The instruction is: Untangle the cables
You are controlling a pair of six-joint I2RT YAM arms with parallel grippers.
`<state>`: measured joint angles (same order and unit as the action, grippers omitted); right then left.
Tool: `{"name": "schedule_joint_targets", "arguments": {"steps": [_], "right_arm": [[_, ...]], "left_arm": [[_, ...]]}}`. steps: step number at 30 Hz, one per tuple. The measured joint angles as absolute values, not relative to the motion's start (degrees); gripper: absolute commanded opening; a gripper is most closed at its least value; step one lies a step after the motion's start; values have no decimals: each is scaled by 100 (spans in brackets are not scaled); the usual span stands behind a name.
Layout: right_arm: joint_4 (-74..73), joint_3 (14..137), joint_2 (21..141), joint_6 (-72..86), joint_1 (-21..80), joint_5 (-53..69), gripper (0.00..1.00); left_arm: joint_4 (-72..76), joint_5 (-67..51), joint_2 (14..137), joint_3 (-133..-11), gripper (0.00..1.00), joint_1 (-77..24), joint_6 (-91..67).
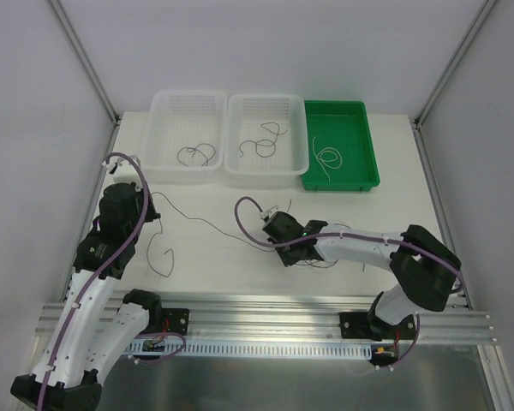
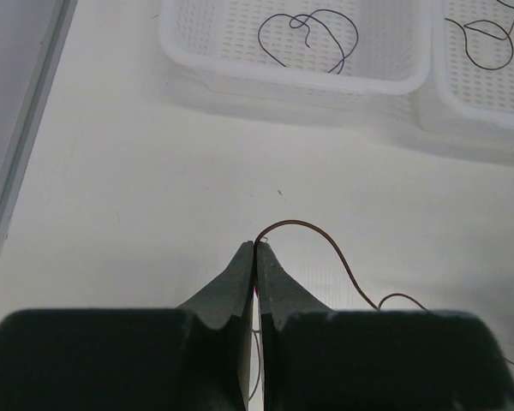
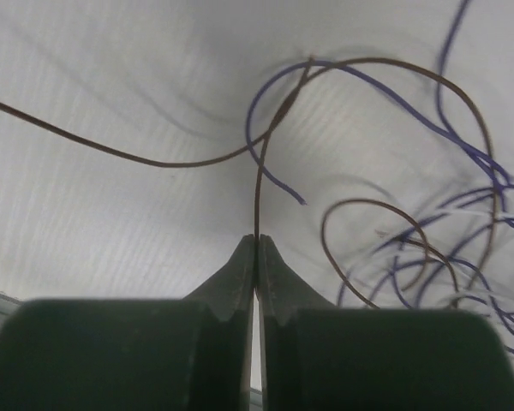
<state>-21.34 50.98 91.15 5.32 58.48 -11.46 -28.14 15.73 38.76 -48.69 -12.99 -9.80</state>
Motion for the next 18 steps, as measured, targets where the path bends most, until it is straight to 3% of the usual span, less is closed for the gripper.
{"name": "schedule_joint_targets", "arguments": {"steps": [4, 11, 18], "right_arm": [[-2392, 4910, 8300, 609, 5428, -1614, 1], [-2853, 4689, 5970, 875, 3358, -2139, 1], [-3251, 4528, 4698, 1033, 2375, -1938, 1]], "left_arm": [[-2814, 1796, 3800, -4823, 0, -1186, -998], [-2821, 1981, 3736, -4783, 0, -910, -1114], [-2836, 2014, 3734, -4781, 0, -628, -1203]]}}
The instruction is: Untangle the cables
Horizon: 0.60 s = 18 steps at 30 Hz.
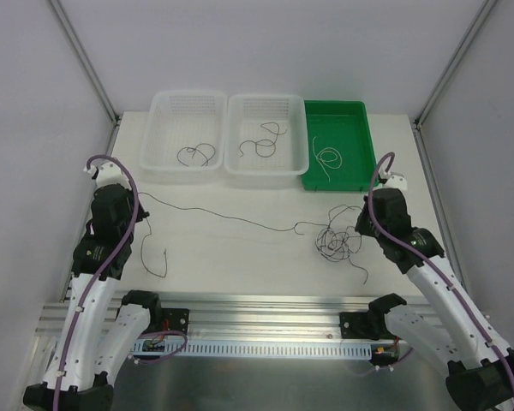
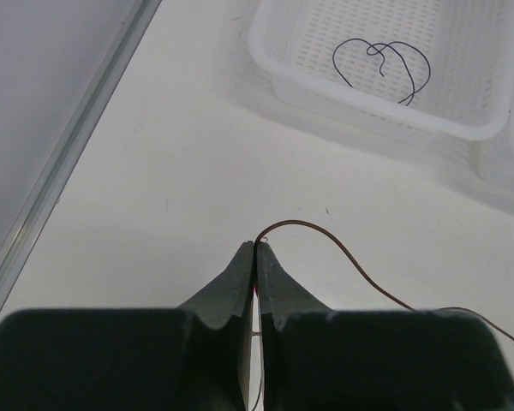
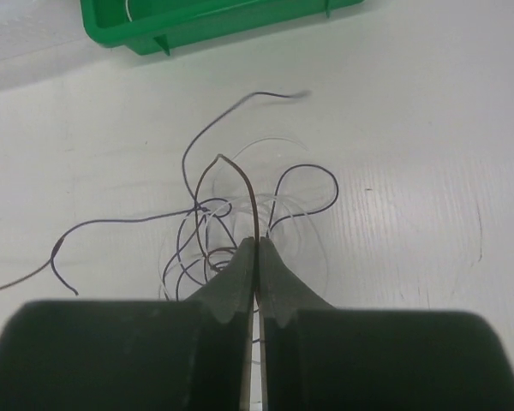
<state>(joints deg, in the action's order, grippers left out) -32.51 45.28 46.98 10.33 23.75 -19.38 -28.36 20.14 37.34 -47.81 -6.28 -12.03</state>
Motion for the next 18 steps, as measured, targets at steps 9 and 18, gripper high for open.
{"name": "schedule_joint_targets", "arguments": {"steps": [9, 18], "right_arm": [[-3114, 4075, 5271, 978, 2357, -318, 62], [-2934, 4375, 6171, 880, 3253, -281, 81]], "left_arm": [[-2731, 1350, 3454, -4589, 0, -515, -1262], [-2707, 786, 3642, -4517, 0, -515, -1243]]}}
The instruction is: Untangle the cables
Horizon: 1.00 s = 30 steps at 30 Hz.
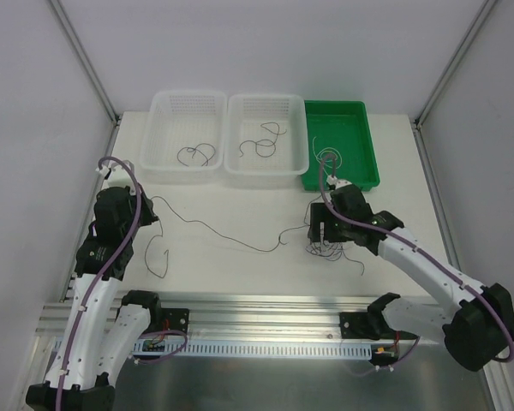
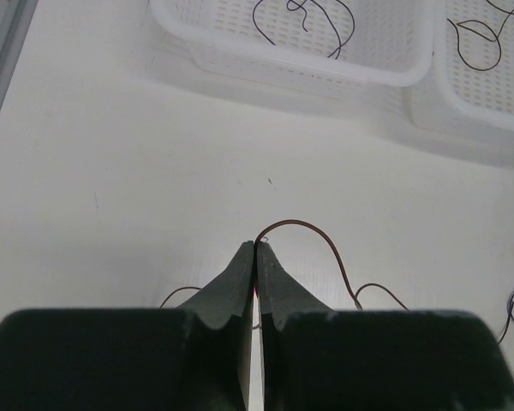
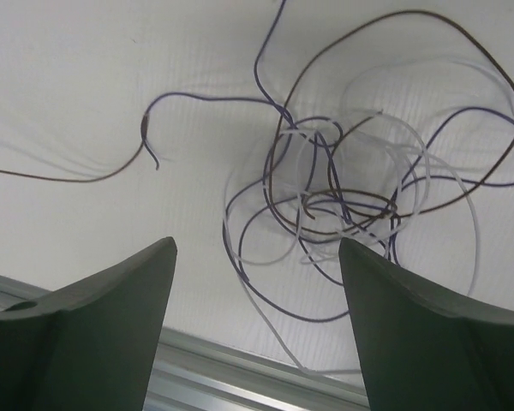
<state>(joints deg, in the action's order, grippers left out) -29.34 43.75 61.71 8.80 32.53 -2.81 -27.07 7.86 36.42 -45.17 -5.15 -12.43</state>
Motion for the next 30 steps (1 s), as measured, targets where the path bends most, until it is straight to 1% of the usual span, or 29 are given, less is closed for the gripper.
{"name": "schedule_joint_targets", "arguments": {"steps": [3, 7, 14, 19, 20, 21, 22, 23, 24, 26, 27, 30], "right_arm": [[-2720, 4633, 6641, 913, 3393, -443, 82], [-2440, 4976, 7548, 1048, 3601, -794, 81], [-2147, 5264, 8897, 1122, 3820, -1411, 77], [-1984, 5275, 9330, 1135, 3837, -1938, 69], [-1946, 5275, 9382, 1138, 3839, -2023, 66], [-1905, 5288, 9421, 1153, 3839, -2075, 54], [-1863, 5310, 9445, 1144, 3841, -2132, 46], [-1826, 5312, 9472, 1138, 3844, -2182, 28], [-1793, 5312, 9498, 1146, 3848, -2217, 20], [-1765, 5299, 9511, 1205, 3854, -2346, 9], [-1754, 5284, 9502, 1240, 3852, -2408, 1], [-1726, 5105, 9306, 1328, 3846, -2624, 1]], "left_arm": [[-2703, 735, 3691, -4506, 0, -515, -1238], [-2676, 735, 3688, -4506, 0, -515, -1238], [-2670, 755, 3684, -4506, 0, -515, -1236], [-2652, 799, 3625, -4484, 0, -515, -1232], [-2644, 805, 3612, -4473, 0, -515, -1232], [-2639, 812, 3592, -4462, 0, -515, -1229], [-2637, 819, 3583, -4453, 0, -515, -1227], [-2637, 838, 3579, -4447, 0, -515, -1227], [-2639, 856, 3573, -4445, 0, -515, -1225], [-2637, 932, 3559, -4442, 0, -515, -1212], [-2637, 969, 3557, -4440, 0, -515, -1203], [-2637, 1127, 3540, -4438, 0, -515, -1186]]}}
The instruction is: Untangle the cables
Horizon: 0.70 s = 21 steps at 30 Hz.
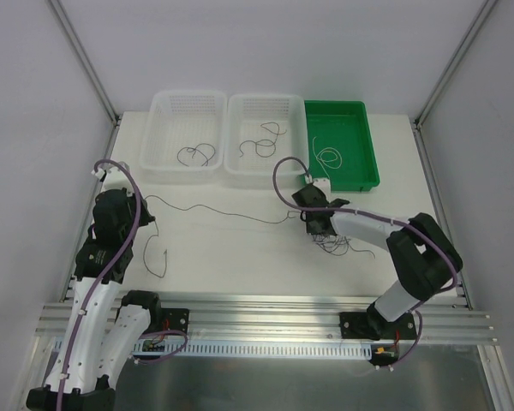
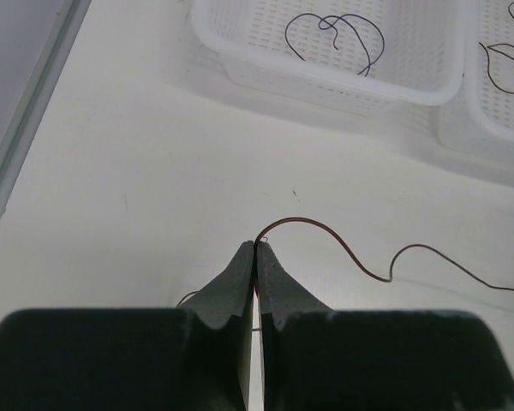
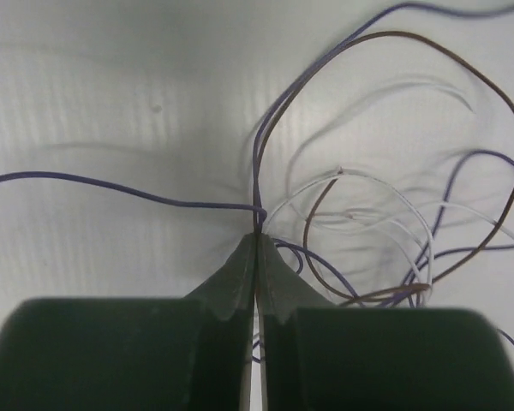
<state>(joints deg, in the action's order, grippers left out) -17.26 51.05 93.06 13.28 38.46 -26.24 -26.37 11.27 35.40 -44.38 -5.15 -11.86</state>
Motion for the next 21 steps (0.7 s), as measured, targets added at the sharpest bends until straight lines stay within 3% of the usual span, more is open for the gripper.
{"name": "schedule_joint_targets", "arguments": {"steps": [6, 13, 21], "right_arm": [[-2274, 4694, 7614, 1363, 3516, -3022, 1], [-2735, 4757, 5037, 1282, 2408, -3105, 1], [-3120, 4792, 4875, 1181, 1968, -1979, 1]], "left_arm": [[-2650, 1551, 3514, -4431, 0, -515, -1173], [-2777, 1887, 3610, -4431, 0, -434, -1181], [-2895, 1872, 3677, -4431, 0, -327, -1245]]}}
